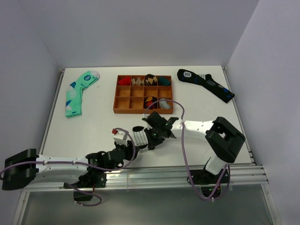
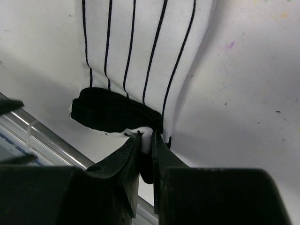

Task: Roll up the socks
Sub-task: Roll the sock at the center of the board.

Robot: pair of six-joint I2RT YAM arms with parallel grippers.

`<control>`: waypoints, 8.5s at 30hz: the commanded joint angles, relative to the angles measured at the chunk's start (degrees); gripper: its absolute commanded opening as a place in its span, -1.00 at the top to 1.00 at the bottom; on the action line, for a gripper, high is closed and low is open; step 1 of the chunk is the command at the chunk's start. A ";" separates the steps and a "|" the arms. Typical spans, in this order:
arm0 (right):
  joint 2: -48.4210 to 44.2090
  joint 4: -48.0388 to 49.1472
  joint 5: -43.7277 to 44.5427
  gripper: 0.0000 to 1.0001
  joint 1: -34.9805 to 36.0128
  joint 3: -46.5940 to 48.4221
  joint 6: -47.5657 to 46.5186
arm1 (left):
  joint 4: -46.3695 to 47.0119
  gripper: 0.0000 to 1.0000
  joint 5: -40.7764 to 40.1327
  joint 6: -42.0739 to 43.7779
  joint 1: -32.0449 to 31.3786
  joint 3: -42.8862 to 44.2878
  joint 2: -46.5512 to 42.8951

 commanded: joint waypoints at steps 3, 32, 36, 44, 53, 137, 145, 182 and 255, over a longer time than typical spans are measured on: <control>3.92 -4.83 -0.93 0.82 -0.33 2.91 -2.54 | 1.64 0.11 -13.51 9.13 -9.54 6.35 6.17; 10.61 -16.26 -7.09 0.87 -9.03 9.85 -12.56 | -19.98 -0.23 -3.34 23.82 -9.56 25.50 20.48; 10.96 -17.49 -7.00 0.87 -9.74 10.55 -13.26 | -19.73 -0.21 -4.03 23.73 -9.56 26.04 23.93; 10.61 -18.63 -6.82 0.88 -10.09 11.08 -14.23 | -17.88 -0.21 -3.59 24.87 -8.68 25.69 24.90; 11.13 -19.60 -6.56 0.89 -10.53 11.79 -14.76 | -14.45 -0.17 -0.25 29.26 -6.31 27.53 28.68; 11.05 -16.35 -7.35 0.85 -11.50 11.17 -13.09 | -6.45 0.29 6.97 16.26 -0.42 21.82 25.54; 11.22 -19.07 -6.21 0.87 -11.50 13.28 -13.96 | -9.35 0.27 3.44 22.93 -0.86 26.12 23.14; 12.72 -19.16 -6.21 0.93 -11.50 13.54 -15.28 | -4.26 0.26 8.62 24.52 0.72 28.42 37.65; -12.23 -1.51 -6.21 0.02 -20.64 0.99 -2.90 | 19.74 0.99 26.63 -7.29 5.55 6.81 50.48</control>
